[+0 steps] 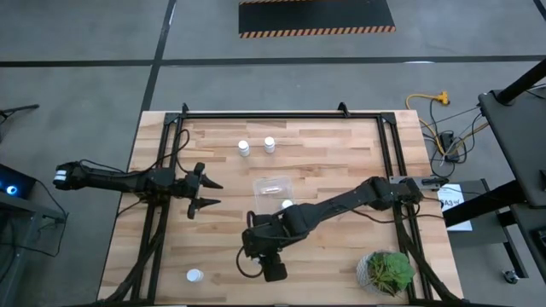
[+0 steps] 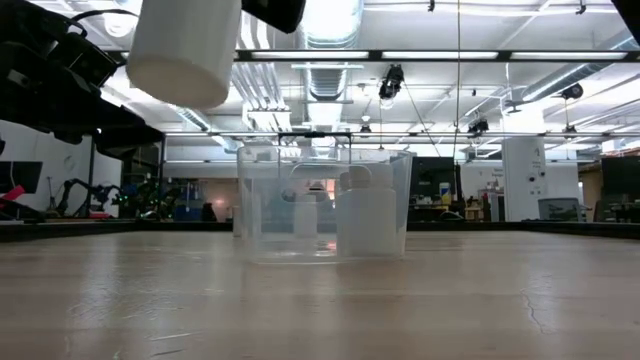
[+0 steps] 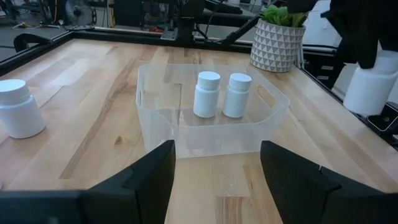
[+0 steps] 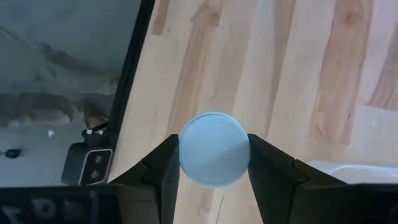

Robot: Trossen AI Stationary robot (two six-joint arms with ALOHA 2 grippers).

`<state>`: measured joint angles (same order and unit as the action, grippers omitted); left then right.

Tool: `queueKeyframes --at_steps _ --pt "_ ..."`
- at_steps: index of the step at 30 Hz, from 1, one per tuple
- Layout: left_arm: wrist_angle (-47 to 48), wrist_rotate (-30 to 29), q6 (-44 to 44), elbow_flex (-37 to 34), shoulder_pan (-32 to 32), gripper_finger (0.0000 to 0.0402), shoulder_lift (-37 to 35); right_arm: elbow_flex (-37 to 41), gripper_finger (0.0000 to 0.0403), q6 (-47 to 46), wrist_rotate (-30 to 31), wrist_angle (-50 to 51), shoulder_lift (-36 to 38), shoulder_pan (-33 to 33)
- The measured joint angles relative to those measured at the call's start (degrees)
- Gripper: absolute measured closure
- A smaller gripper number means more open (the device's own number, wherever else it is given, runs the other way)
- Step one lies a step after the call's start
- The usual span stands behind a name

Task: Pick and place pill bottles into a basket
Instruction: Put the white pill bottle into the transparent bin

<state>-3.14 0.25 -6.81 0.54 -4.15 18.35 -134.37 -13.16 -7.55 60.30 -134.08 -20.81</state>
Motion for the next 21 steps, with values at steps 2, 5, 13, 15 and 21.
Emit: queueKeyframes --at_steps 2,5,13,15,21 --pt "0.0 0.0 0.0 0.0 0.0 0.0182 0.0 -0.59 0.0259 -0.25 0.07 0.61 0.0 0.24" --pt "0.0 -0.02 -0.01 0.0 -0.01 0.0182 0.0 -0.63 0.0259 -1.18 0.43 1.66 0.21 0.91" --pt "0.0 0.0 -0.02 0.0 -0.02 0.0182 -0.02 -0.65 0.0259 -5.88 1.66 3.21 1.23 2.73" --pt "-0.01 -0.01 -0.02 0.0 -0.02 0.0182 0.01 -0.64 0.0259 -6.42 1.7 3.41 1.69 3.13" --pt "0.0 -0.01 -0.01 0.0 -0.01 0.0182 0.0 -0.65 0.0259 -7.55 3.53 3.91 4.16 4.52"
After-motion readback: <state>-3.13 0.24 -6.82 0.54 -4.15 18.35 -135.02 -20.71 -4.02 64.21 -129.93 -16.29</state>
